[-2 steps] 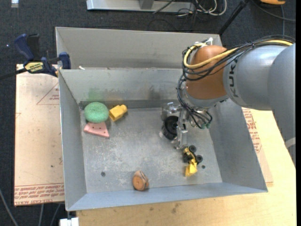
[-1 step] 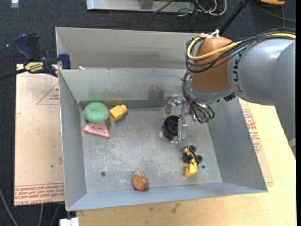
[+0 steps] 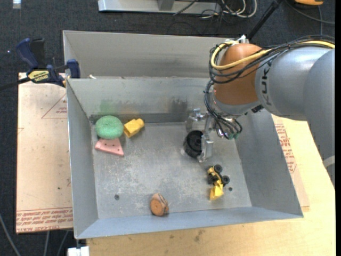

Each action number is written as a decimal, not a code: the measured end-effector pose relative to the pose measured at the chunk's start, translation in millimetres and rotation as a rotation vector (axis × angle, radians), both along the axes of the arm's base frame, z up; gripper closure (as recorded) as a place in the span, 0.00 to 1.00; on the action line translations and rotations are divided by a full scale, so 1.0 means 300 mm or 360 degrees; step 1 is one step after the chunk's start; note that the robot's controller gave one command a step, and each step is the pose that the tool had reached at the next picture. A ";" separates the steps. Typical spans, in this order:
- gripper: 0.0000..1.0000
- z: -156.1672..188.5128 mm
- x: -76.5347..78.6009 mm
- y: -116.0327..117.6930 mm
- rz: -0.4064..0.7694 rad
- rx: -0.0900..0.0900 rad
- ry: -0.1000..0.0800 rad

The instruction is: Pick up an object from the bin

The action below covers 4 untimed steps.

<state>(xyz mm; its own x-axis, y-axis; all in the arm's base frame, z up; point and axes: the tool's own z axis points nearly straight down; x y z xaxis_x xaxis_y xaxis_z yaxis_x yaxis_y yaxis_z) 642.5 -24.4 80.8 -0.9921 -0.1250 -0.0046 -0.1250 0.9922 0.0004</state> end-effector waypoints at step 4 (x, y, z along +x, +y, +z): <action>1.00 0.034 0.002 0.008 0.0030 0.0001 0.0018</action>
Offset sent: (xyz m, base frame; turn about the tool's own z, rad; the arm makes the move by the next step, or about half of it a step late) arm 0.0000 0.0000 0.0000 0.0000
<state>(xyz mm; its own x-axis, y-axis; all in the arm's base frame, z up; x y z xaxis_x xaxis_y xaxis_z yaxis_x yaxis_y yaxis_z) 643.1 -22.1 91.1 -0.9896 -0.1440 0.0066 -0.1440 0.9896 0.0027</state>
